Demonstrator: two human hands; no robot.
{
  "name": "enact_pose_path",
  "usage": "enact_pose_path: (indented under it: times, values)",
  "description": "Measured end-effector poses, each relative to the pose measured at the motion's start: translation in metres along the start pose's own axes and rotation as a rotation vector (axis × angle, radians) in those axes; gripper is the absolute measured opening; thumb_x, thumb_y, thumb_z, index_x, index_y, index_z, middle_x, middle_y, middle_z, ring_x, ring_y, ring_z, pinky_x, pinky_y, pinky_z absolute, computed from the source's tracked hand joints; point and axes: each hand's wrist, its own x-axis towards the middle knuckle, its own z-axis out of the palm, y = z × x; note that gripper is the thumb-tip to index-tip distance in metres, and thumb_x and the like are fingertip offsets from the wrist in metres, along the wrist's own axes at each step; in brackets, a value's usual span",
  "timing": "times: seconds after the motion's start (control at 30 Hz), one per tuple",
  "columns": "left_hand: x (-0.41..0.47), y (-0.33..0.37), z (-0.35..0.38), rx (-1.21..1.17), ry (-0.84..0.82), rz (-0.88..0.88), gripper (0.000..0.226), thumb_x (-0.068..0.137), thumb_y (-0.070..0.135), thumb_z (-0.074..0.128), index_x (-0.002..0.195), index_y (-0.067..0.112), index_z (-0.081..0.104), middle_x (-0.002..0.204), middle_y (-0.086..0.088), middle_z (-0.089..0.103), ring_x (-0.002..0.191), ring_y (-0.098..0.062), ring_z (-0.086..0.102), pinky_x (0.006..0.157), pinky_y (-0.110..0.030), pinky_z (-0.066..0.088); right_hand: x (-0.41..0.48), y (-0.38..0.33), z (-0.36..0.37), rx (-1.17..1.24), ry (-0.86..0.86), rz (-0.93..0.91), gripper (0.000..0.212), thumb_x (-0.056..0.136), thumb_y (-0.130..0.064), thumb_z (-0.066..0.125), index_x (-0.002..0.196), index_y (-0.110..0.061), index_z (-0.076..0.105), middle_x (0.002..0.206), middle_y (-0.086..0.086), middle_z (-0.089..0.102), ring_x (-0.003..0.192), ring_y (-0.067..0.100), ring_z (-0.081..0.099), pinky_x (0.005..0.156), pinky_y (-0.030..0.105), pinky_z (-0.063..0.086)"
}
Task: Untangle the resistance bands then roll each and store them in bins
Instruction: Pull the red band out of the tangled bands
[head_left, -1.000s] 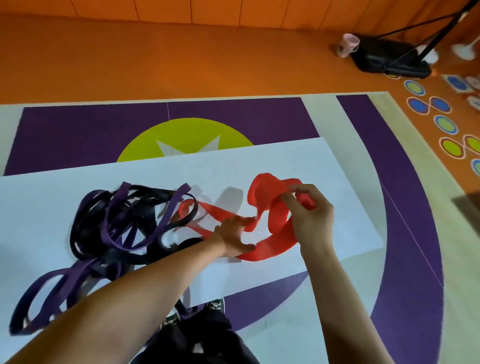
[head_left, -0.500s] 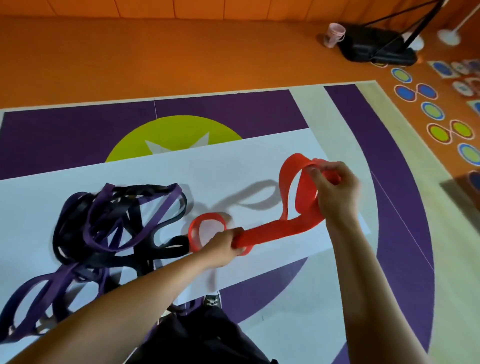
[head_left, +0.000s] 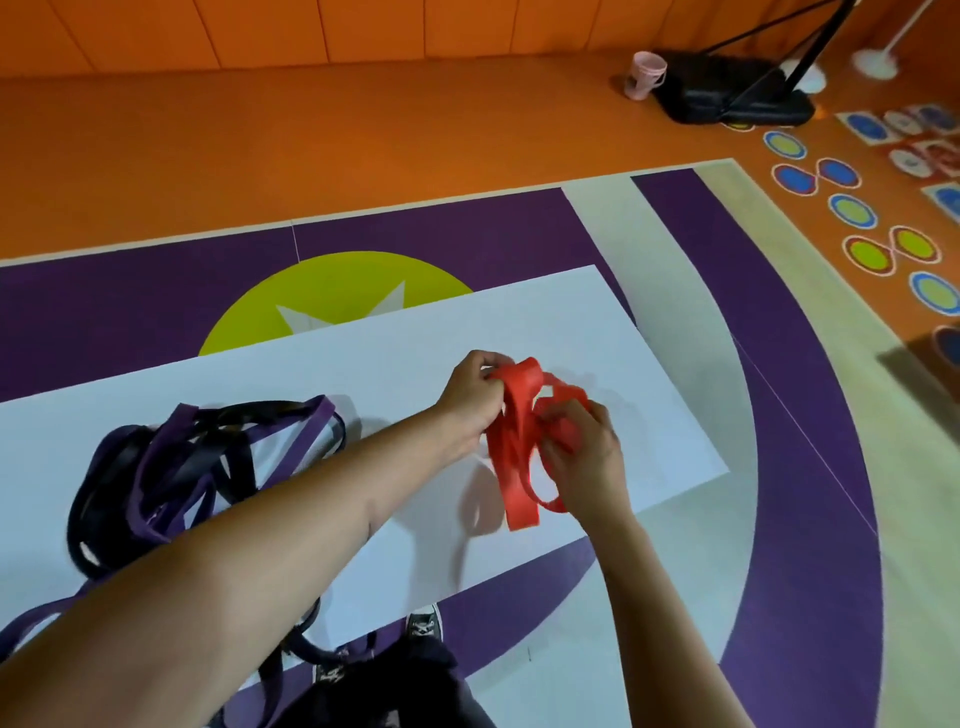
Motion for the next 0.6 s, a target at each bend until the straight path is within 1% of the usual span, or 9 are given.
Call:
enact_pose_path:
  times: [0.07,0.13,0.2,0.27,0.33,0.4,0.43,0.5,0.6]
  values:
    - [0.005,0.014,0.017,-0.041,-0.035,0.004,0.033,0.091,-0.005,0.040,0.101,0.019,0.061,0.100,-0.014,0.072,0.078,-0.027,0.065,0.048,-0.024,0.042,0.009,0.001,-0.013,0.057,0.083,0.019,0.026,0.085,-0.009,0.068,0.098,-0.031,0.067,0.113,-0.010,0.055,0.094,-0.003,0.058,0.079,0.023,0.050]
    - [0.010,0.032,0.035,-0.096,-0.071,0.029,0.034,0.093,-0.007,0.041,0.105,0.016,0.063,0.091,-0.011,0.070,0.068,-0.022,0.063,0.045,-0.020,0.044,0.023,0.000,-0.029,0.097,0.162,0.026,0.026,0.085,-0.010,0.068,0.094,-0.034,0.065,0.114,-0.015,0.053,0.093,-0.008,0.057,0.077,0.011,0.044]
    - [0.019,0.043,0.051,-0.141,-0.086,0.063,0.031,0.095,-0.005,0.046,0.109,0.016,0.066,0.089,-0.008,0.071,0.068,-0.020,0.066,0.050,-0.022,0.050,0.037,0.004,-0.041,0.070,0.209,-0.012,0.026,0.086,-0.011,0.069,0.096,-0.035,0.066,0.119,-0.014,0.052,0.094,-0.007,0.057,0.076,0.006,0.040]
    - [0.031,0.044,0.058,-0.167,-0.077,0.085,0.031,0.095,-0.002,0.049,0.103,0.021,0.068,0.095,-0.007,0.073,0.080,-0.023,0.069,0.065,-0.031,0.056,0.048,0.013,-0.049,0.021,0.226,-0.076,0.026,0.087,-0.014,0.071,0.102,-0.034,0.068,0.123,-0.012,0.051,0.099,0.003,0.057,0.082,0.013,0.044]
    - [0.046,0.036,0.063,-0.168,-0.023,0.074,0.033,0.093,-0.001,0.047,0.097,0.025,0.068,0.103,-0.007,0.073,0.094,-0.027,0.069,0.081,-0.042,0.059,0.058,0.031,-0.053,-0.115,0.256,-0.121,0.028,0.086,-0.017,0.073,0.108,-0.034,0.068,0.124,-0.009,0.054,0.106,0.014,0.053,0.090,0.028,0.044]
    - [0.061,0.019,0.066,-0.072,0.051,0.052,0.034,0.091,-0.001,0.043,0.100,0.023,0.064,0.109,-0.006,0.070,0.105,-0.028,0.067,0.092,-0.044,0.055,0.068,0.048,-0.049,-0.319,0.273,-0.157,0.027,0.085,-0.022,0.073,0.109,-0.033,0.069,0.121,-0.004,0.057,0.110,0.020,0.048,0.092,0.037,0.038]
    - [0.068,0.006,0.066,0.041,0.068,0.039,0.032,0.092,0.000,0.041,0.106,0.021,0.061,0.113,-0.006,0.068,0.108,-0.028,0.065,0.095,-0.041,0.053,0.072,0.058,-0.045,-0.397,0.238,-0.145,0.028,0.085,-0.024,0.073,0.111,-0.032,0.068,0.120,-0.002,0.057,0.113,0.024,0.048,0.093,0.039,0.037]
    - [0.080,-0.030,0.064,0.373,0.067,-0.025,0.033,0.094,0.004,0.046,0.122,0.019,0.056,0.127,-0.008,0.062,0.118,-0.028,0.060,0.103,-0.037,0.048,0.075,0.079,-0.029,-0.498,0.025,-0.029,0.039,0.087,-0.026,0.071,0.125,-0.033,0.062,0.128,0.001,0.055,0.123,0.031,0.049,0.098,0.045,0.037]
    - [0.088,-0.084,0.052,0.751,-0.051,-0.178,0.052,0.096,0.013,0.051,0.147,0.023,0.043,0.150,-0.012,0.045,0.137,-0.032,0.046,0.114,-0.038,0.038,0.065,0.101,-0.003,-0.506,-0.299,0.176,0.056,0.093,-0.030,0.062,0.145,-0.037,0.043,0.154,0.007,0.039,0.140,0.038,0.039,0.111,0.054,0.035]
